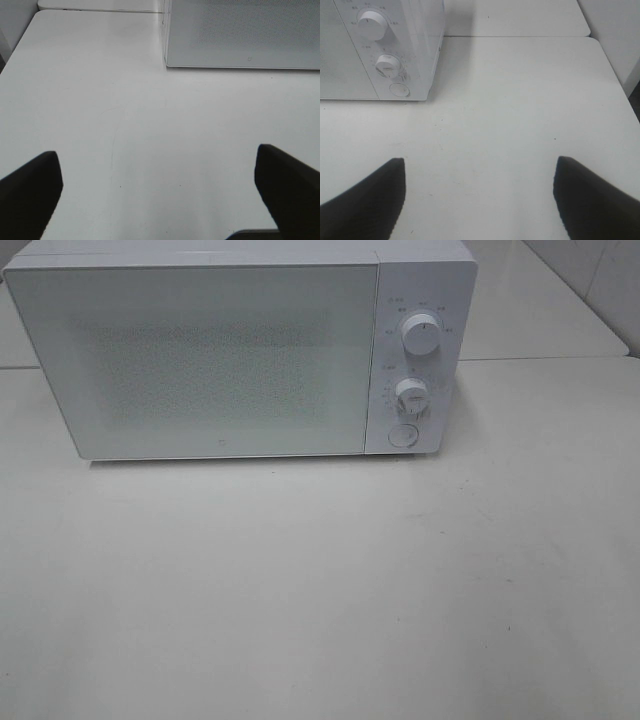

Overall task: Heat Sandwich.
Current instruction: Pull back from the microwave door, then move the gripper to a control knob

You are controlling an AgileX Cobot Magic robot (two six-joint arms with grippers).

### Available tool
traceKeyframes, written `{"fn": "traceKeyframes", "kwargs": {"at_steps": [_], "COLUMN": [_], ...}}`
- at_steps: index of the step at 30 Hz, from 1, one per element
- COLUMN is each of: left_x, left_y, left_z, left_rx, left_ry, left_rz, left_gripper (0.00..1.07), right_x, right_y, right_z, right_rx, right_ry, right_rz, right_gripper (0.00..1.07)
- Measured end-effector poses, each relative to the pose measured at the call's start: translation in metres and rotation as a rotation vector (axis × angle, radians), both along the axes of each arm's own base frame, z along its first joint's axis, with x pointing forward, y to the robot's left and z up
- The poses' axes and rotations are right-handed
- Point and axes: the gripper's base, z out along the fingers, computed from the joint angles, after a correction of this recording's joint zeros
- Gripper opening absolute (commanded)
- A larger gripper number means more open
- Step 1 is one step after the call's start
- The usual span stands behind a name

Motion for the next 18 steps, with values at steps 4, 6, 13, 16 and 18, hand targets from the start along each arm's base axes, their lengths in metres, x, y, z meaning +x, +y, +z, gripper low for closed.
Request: {"fn": "traceKeyframes", "kwargs": {"at_steps": [4,6,13,16,18], "left_x": [0.000,0.000,0.000,0.000,0.000], "left_y": [0.000,0.000,0.000,0.000,0.000], "left_z": [0.000,0.000,0.000,0.000,0.000], "left_rx": [0.000,0.000,0.000,0.000,0.000], "left_ry": [0.000,0.000,0.000,0.000,0.000], "left_rz": [0.000,0.000,0.000,0.000,0.000], "left_gripper": [0.98,0.98,0.98,0.98,0.98], "right_x": [0.016,0.028,0.051,0.065,0.069], "right_y": [0.002,0.003,0.006,0.008,0.008], "right_z": [-0.002,-0.003,-0.005,-0.007,-0.008], "right_rx": [-0.002,-0.002,-0.001,0.001,0.001], "right_ry": [0.018,0.014,-0.010,-0.025,-0.026], "right_rz": [0.006,0.011,0.023,0.030,0.032], "right_gripper": [0.76,0.76,0.76,0.76,0.76]}}
